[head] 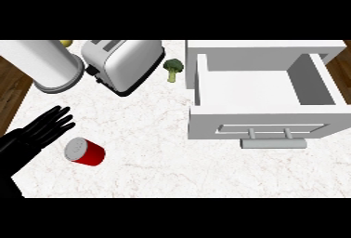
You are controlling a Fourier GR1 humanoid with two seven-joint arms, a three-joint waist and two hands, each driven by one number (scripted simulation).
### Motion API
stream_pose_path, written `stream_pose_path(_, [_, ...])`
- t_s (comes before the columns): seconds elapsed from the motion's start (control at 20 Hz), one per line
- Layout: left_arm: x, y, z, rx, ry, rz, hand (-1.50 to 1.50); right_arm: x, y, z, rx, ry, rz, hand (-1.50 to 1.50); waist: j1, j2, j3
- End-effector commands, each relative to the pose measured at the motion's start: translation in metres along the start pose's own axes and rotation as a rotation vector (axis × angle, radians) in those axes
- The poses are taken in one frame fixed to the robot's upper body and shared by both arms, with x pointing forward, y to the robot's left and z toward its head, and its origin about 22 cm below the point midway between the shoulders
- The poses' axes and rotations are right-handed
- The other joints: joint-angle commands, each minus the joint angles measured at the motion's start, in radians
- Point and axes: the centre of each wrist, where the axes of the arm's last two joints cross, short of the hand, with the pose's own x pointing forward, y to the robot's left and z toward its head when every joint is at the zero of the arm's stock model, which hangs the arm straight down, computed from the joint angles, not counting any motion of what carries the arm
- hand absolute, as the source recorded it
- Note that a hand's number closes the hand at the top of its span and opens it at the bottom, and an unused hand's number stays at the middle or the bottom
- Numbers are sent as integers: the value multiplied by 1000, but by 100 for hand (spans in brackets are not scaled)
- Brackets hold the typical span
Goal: Pick up the can, place it into the drawer and close the drawer
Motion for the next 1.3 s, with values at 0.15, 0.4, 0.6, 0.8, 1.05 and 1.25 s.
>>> stream_pose_path(0.15, [-45,13,13,54,21,-5,-150,-5,-17,13,7,-1,-15,-150,-1,0,0])
stream_pose_path(0.4, [-59,21,-10,106,12,-15,-150,15,-24,2,0,9,16,-150,-3,1,0])
stream_pose_path(0.6, [-79,34,2,123,25,-35,-150,0,7,4,-3,8,2,-150,-1,2,-1])
stream_pose_path(0.8, [-86,52,2,132,45,-31,-150,12,-22,-7,23,3,13,-150,-5,3,-1])
stream_pose_path(1.05, [-106,54,0,129,65,-36,-150,13,9,3,20,-5,-16,-150,-5,3,-1])
stream_pose_path(1.25, [-123,52,-7,151,83,-8,-150,12,-21,2,-4,0,-8,-150,-9,4,-2])
